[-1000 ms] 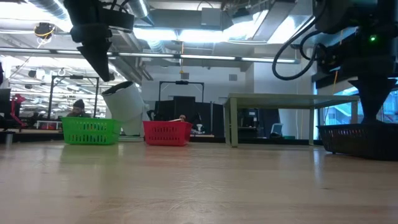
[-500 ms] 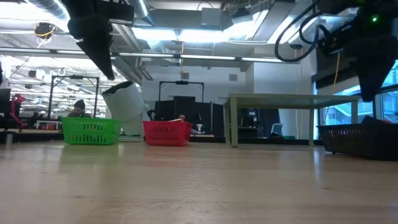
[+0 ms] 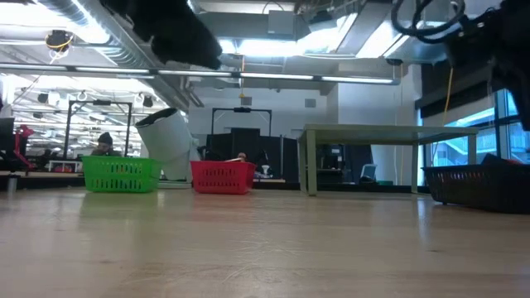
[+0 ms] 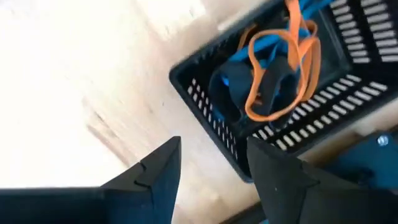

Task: Pick & Place Office Desk Supplies
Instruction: Put the black basket on the shelf

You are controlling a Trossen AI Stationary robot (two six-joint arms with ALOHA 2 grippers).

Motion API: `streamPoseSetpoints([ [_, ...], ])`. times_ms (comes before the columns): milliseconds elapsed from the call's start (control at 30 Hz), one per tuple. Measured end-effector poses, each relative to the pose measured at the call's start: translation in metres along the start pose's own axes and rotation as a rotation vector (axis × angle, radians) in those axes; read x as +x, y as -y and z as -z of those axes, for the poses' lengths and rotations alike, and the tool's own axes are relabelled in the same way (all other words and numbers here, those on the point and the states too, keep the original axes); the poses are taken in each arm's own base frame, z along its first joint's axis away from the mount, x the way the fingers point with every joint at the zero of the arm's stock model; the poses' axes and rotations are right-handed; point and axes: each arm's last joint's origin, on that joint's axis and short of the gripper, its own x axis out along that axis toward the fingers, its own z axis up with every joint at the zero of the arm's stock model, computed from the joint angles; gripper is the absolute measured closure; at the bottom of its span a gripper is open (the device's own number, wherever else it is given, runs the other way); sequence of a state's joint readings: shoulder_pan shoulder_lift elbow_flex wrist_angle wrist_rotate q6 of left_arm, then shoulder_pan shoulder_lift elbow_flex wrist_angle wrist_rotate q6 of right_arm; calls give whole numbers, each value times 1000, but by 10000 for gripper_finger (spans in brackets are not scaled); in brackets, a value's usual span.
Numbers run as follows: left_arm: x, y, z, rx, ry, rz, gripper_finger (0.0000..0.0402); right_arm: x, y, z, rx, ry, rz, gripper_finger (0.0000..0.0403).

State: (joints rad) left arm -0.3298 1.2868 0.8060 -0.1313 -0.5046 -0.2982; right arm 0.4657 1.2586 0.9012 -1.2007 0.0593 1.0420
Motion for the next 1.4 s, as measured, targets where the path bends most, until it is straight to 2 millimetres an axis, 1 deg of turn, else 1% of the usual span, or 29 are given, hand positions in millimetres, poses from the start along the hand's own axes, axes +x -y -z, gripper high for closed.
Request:
streamPoseSetpoints([
  [67,3,2,4,-25,90,32,199,0,-3,6,2,-4,0,222],
  [233,4,5,0,-38,248,126,199,-1,-10,18,-30,-28,-19,230],
  [333,2,6,0,-9,333,193,199,0,-14,24,-90,-11,-4,232],
  [400,1,7,2,23,359,237,199,2,-16,26,-135,-12,8,232],
  [500,3,7,10,63,343,256,199,7,-20,26,-207,-18,34,232],
  [600,5,4,19,63,319,211,199,13,-23,24,-260,-29,66,232],
  [700,6,3,23,66,308,187,199,18,-25,21,-275,-44,90,232],
  [933,7,2,24,105,296,186,199,25,-28,16,-261,-51,113,231],
  [1267,7,3,25,117,286,224,199,28,-23,4,-231,-21,151,183],
  [1400,7,3,25,118,285,223,199,40,-20,3,-221,-30,140,179],
])
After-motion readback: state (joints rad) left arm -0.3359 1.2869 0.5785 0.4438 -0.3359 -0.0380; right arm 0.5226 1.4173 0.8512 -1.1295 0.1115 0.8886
